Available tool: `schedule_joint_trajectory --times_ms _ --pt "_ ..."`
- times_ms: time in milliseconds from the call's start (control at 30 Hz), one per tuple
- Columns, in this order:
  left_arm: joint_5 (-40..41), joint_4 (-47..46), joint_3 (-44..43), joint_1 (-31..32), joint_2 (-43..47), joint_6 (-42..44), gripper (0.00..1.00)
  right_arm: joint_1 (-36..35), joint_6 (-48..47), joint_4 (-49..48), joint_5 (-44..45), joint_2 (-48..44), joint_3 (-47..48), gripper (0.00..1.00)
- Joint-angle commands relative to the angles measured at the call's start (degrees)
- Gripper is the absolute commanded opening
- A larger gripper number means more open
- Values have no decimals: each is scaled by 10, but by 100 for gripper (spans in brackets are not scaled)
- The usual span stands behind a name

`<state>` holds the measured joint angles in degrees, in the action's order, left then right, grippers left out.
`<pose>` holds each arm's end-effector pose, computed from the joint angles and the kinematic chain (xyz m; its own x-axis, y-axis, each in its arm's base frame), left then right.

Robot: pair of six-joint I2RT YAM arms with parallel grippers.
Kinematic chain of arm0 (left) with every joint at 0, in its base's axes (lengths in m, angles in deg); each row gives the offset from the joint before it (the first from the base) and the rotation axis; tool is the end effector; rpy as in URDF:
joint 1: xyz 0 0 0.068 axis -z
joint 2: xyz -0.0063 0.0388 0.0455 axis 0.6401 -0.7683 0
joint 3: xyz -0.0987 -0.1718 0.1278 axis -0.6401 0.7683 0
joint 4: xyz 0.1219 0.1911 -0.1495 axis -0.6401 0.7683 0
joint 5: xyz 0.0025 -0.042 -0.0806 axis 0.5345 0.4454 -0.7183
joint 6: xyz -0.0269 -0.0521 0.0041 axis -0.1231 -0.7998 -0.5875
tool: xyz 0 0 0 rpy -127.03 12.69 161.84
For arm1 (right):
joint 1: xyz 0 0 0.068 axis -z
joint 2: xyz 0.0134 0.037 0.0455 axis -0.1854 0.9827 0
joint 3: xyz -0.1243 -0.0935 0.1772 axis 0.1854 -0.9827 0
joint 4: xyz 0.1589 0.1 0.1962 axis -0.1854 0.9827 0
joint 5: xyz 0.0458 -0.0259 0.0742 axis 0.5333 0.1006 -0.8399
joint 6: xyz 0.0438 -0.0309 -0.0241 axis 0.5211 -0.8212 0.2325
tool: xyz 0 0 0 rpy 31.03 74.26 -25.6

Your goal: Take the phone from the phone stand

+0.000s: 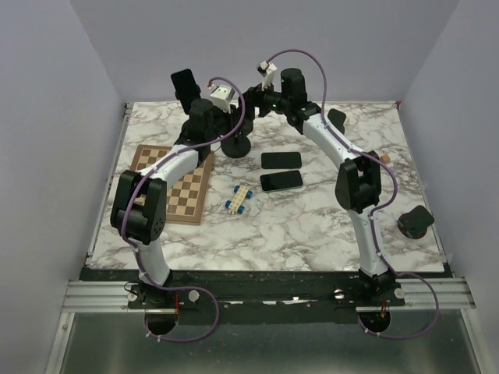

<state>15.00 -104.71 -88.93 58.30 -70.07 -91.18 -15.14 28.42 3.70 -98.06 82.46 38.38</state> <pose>0.4146 -0.1522 0.2356 -0.3266 -0.1145 -0.9382 0.5201 0.8071 -0.2796 0.4806 0.2586 0.2663 -0.3242 -0.0535 -0.9445 -0.8116 0.5287 0.2487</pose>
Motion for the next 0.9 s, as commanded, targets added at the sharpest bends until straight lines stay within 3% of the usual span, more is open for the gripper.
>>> schedule_joint_trajectory --times_ms 0,100,267,333,533,700,867 --pt "21 24 -13 5 -5 9 10 -5 -3 53 72 17 -3 1" --pt "28 31 8 5 14 8 0 -5 -11 13 153 -1 -43 1" --pt "38 17 56 3 50 -20 0 -8 -17 -76 294 -22 -100 0" --pt "29 7 76 2 59 -25 0 -5 -20 -79 302 -13 -88 1" --pt "-9 -26 140 -32 81 -35 0 35 -4 -47 129 21 -29 1" --pt "-20 -16 132 -43 73 -41 0 39 -51 14 -25 41 16 1" --pt "-41 -19 137 -46 73 -41 0 40 -96 68 -92 50 35 1"
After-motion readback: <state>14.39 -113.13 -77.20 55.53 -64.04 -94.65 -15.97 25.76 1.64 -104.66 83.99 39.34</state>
